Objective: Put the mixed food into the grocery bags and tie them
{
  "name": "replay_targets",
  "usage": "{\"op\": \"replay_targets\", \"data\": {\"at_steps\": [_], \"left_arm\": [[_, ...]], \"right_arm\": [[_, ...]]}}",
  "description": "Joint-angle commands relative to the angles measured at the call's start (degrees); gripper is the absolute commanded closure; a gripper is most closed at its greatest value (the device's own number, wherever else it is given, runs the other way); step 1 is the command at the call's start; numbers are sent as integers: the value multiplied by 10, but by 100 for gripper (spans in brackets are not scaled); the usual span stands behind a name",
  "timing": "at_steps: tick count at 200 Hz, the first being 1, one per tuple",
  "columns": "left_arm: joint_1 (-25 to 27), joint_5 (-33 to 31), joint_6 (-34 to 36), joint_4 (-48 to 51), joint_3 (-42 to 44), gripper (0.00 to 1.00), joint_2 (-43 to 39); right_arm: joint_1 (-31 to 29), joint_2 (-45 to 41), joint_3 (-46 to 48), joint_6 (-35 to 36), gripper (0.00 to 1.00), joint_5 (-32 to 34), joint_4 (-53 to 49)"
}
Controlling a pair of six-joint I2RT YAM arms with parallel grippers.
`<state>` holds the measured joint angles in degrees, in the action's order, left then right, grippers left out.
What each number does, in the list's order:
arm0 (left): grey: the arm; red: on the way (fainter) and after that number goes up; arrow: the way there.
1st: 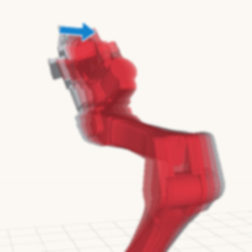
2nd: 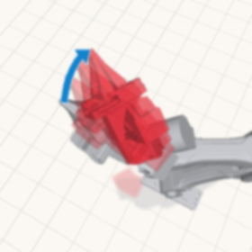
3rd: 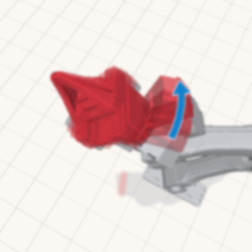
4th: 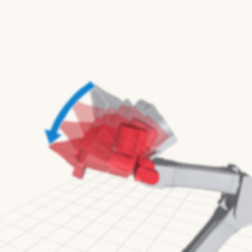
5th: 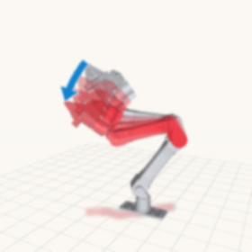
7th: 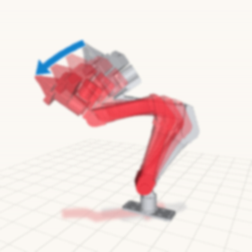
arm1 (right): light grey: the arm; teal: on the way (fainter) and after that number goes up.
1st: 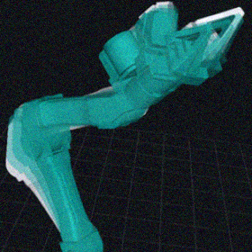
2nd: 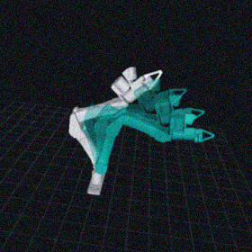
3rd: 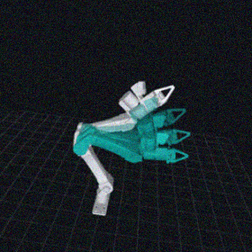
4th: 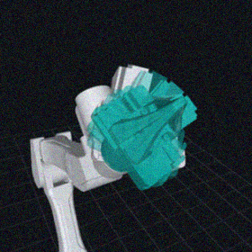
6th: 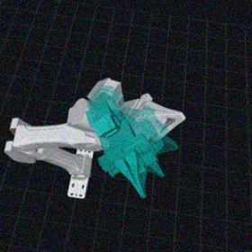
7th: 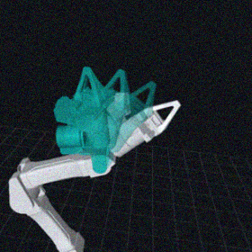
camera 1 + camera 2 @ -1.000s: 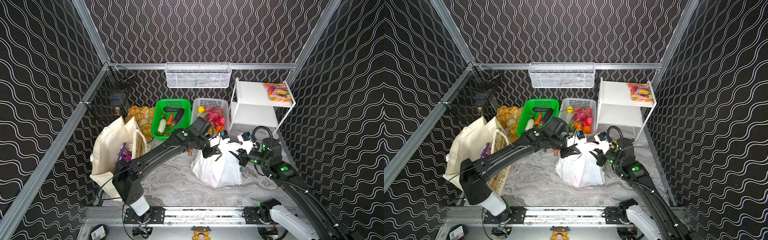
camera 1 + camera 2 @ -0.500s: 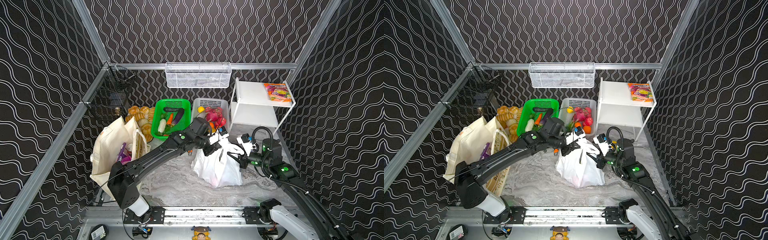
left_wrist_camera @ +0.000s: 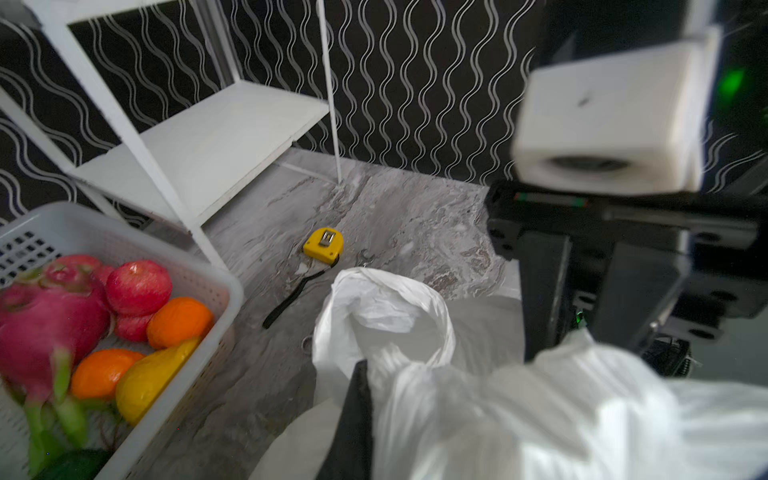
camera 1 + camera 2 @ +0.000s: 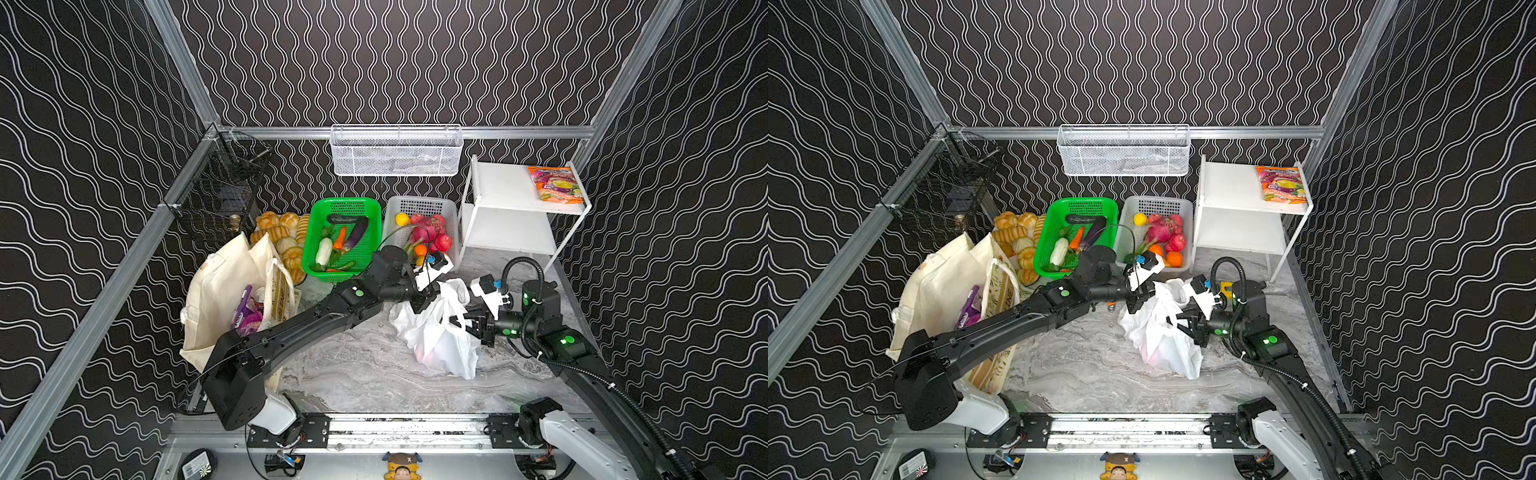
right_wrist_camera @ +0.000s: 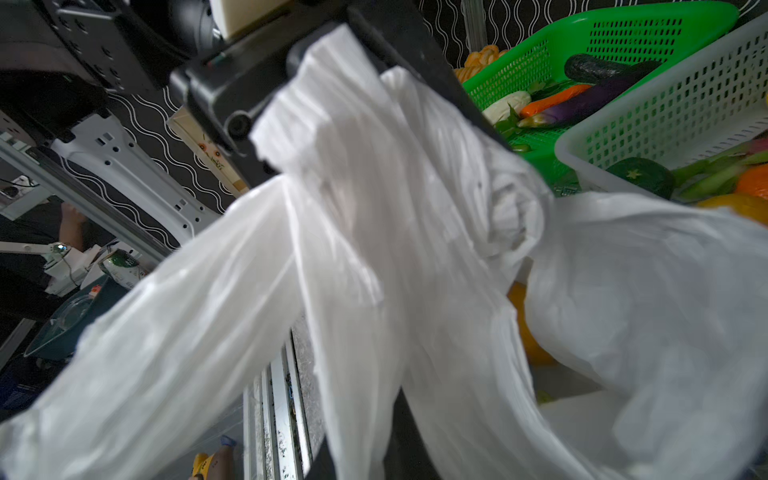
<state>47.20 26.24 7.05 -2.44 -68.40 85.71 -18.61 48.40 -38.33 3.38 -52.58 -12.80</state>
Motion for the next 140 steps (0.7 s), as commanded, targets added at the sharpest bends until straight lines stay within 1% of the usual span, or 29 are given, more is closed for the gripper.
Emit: {"op": "replay_targets", "data": {"at_steps": [1,19,25,31,45,53,59,69,75,100,117,128,140], "left_arm": [[-1,59,-10,-116,19,100,4],[-2,91,-9,-149,30,100,12],[-3,106,-9,-158,31,100,15],[-4,117,-10,-166,32,100,18],[-7,127,-20,-190,36,100,26],[-11,134,-33,-220,44,100,30],[-16,141,-46,-246,51,100,34],[-26,155,-72,-290,62,100,40],[-34,163,-89,-313,68,100,44],[-56,187,-132,-384,88,100,52],[-67,197,-154,-426,99,100,60],[-72,203,-165,-447,104,100,64],[-77,208,-169,-456,106,100,67]], "right_arm": [[-23,4,10,-39,85,1,65],[-58,-1,18,-53,84,39,95],[-61,-2,22,-56,83,53,103],[-80,-1,25,-60,83,63,115],[-96,8,33,-73,83,78,142],[-105,14,37,-77,81,93,153],[-111,18,39,-76,78,102,155],[-114,19,36,-63,69,114,139],[-113,14,33,-55,66,122,125],[-112,-38,29,-30,50,178,70],[-106,-78,29,-40,43,206,48],[-102,-99,22,-46,41,222,25],[-97,-120,15,-61,39,256,8]]}}
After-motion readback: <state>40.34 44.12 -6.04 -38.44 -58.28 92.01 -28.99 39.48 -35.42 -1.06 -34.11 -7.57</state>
